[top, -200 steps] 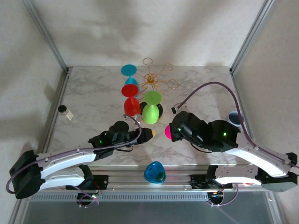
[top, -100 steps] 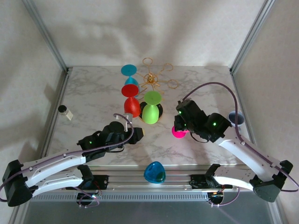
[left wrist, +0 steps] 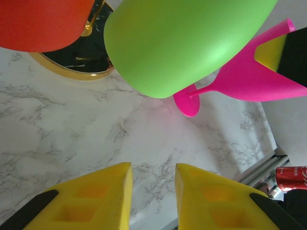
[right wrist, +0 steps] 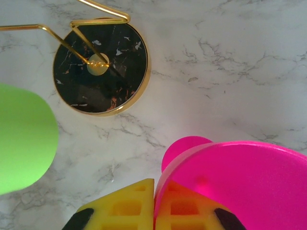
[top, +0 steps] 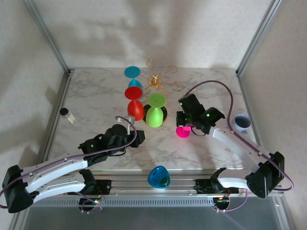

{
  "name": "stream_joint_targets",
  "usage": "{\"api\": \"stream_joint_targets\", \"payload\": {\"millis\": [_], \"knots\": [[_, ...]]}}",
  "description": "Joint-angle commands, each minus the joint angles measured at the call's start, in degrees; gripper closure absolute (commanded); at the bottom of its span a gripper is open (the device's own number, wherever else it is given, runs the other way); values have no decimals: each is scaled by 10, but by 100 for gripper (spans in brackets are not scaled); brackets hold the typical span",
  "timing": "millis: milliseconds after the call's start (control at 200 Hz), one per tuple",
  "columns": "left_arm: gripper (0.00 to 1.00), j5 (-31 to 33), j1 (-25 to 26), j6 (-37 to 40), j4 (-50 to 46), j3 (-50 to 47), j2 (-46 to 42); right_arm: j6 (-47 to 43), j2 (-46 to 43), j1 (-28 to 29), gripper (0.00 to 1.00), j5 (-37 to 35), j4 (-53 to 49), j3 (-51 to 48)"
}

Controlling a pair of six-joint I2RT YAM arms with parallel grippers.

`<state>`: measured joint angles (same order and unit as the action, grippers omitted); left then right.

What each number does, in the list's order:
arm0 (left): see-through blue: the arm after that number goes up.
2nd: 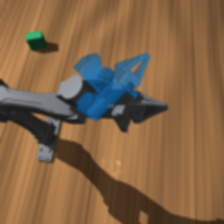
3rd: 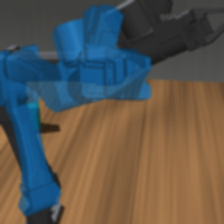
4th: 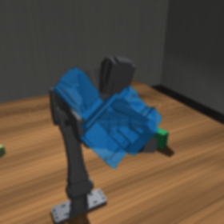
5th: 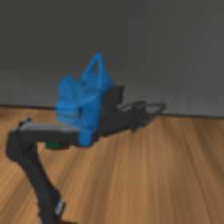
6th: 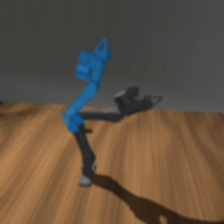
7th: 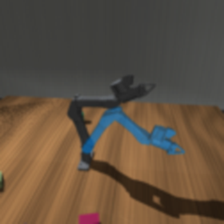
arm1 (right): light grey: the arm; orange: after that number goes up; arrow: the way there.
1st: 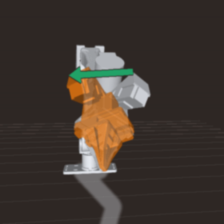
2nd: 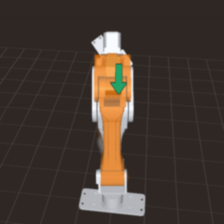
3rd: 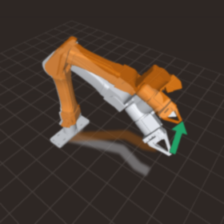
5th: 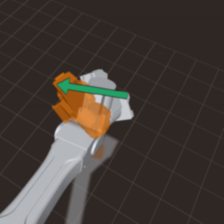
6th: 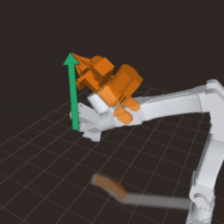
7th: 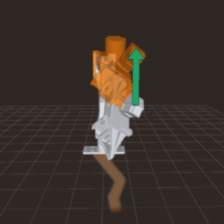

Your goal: Take the wine glass off the wine glass rack

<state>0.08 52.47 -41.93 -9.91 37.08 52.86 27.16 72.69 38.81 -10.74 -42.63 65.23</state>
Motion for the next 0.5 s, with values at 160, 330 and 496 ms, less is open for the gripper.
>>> {"api": "stream_joint_targets", "payload": {"millis": [160,330,496], "knots": [[70,5,-17,15,-1,17,1,-22,28,-13,100,-1,47,-11],[70,-5,-25,17,4,16,6,-22,42,-16,100,2,58,-13],[69,-9,-29,18,8,15,8,-20,49,-18,100,3,70,-14]]}}
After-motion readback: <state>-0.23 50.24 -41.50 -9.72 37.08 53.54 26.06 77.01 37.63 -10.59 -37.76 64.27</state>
